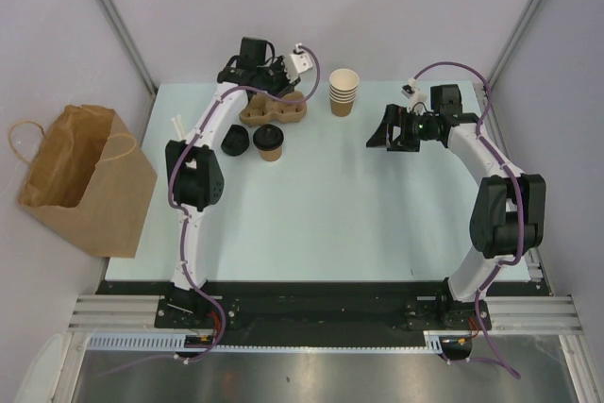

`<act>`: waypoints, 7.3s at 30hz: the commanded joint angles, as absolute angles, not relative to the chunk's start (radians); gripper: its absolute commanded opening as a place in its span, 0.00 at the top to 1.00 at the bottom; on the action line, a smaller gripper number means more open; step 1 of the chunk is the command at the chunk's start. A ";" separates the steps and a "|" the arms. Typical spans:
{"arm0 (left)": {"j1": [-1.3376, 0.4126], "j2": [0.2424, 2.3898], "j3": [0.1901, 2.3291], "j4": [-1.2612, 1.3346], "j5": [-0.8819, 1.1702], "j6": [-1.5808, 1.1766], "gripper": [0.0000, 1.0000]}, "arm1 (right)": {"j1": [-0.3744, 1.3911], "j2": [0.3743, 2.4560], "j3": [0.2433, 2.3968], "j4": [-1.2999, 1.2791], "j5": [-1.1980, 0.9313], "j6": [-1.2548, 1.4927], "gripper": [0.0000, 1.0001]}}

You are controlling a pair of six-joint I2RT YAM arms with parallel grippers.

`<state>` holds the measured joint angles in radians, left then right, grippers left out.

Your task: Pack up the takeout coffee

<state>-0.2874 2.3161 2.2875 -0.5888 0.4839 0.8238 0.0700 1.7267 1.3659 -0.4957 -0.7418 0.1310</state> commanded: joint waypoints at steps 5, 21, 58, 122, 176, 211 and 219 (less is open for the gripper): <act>-0.267 2.319 2.358 -0.741 0.557 0.919 0.56 | 0.077 1.727 1.408 -0.468 -0.752 0.133 0.01; -0.262 2.427 2.353 -0.692 0.629 0.876 0.55 | 0.072 1.736 1.408 -0.477 -0.744 0.124 0.01; -0.267 2.500 2.358 -0.638 0.594 0.864 0.63 | 0.055 1.769 1.430 -0.479 -0.739 0.132 0.01; -0.241 2.275 2.312 -0.564 0.684 0.836 1.00 | 0.061 1.786 1.457 -0.471 -0.741 0.135 0.01; -0.367 2.289 2.171 -0.727 0.289 1.051 0.39 | 0.061 1.815 1.496 -0.482 -0.738 0.132 0.00; -0.356 2.247 2.169 -0.660 0.245 1.034 1.00 | 0.052 1.805 1.496 -0.476 -0.749 0.133 0.01; -0.336 2.203 2.206 -0.618 0.278 0.996 1.00 | 0.052 1.799 1.497 -0.471 -0.753 0.140 0.01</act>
